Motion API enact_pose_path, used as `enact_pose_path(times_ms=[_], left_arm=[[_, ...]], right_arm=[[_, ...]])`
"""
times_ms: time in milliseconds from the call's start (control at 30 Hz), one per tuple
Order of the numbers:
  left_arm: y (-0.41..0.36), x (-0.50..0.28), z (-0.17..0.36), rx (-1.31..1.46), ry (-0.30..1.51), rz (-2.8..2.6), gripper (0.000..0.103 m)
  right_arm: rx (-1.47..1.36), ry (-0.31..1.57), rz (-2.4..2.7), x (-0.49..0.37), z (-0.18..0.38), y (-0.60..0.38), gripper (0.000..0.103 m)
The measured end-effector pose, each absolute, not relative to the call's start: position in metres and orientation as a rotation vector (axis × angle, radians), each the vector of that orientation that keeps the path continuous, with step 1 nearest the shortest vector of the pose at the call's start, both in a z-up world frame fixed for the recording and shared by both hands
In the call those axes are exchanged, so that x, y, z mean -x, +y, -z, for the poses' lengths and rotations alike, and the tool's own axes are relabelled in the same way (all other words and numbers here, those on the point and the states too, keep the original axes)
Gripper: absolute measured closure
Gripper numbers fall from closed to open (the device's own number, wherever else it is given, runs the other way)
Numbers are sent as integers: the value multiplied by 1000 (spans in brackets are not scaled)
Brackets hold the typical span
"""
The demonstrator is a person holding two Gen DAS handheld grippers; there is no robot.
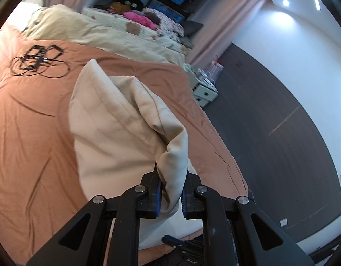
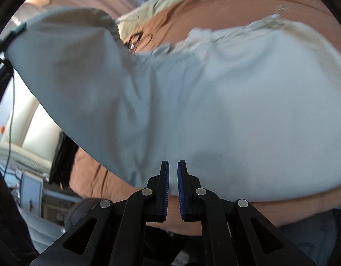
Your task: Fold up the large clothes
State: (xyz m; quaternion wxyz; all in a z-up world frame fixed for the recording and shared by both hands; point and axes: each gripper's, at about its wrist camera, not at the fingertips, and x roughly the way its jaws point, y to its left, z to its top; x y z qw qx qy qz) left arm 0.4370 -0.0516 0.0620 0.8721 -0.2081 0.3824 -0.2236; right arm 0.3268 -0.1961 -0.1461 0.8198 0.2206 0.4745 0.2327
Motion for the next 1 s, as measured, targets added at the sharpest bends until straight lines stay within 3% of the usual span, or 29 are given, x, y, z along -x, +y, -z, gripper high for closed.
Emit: enact_pose_path(times_ms=[233, 400, 500, 567, 633, 700, 800, 867, 933, 1000], left_arm=[[-136, -460, -43, 348, 883, 568, 88], [-204, -471, 0, 272, 994, 642, 88], [-239, -472, 32, 221, 1096, 696, 81], [-251, -470, 45, 209, 1142, 753, 67], [-255, -465, 45, 205, 1140, 795, 28], [-250, -458, 34, 187, 1092, 800, 11], [-227, -456, 16, 184, 1044, 768, 11], [-206, -454, 8, 180, 1024, 724, 11], [-183, -453, 3, 170, 1012, 669, 11], [-170, -452, 3, 175, 1015, 627, 11]], right_arm=[[-581, 920, -368, -317, 132, -281, 94], [-639, 890, -274, -304, 138, -335, 94], [-670, 891, -224, -299, 147, -360, 94], [-700, 899, -194, -296, 154, -374, 85], [-731, 896, -176, -294, 158, -383, 52], [-757, 886, -177, -290, 159, -390, 42], [-768, 872, -211, -294, 156, -391, 41], [-764, 854, -240, -298, 149, -387, 36], [-751, 837, -265, -304, 146, -386, 18], [-726, 828, -271, -312, 142, -380, 12]])
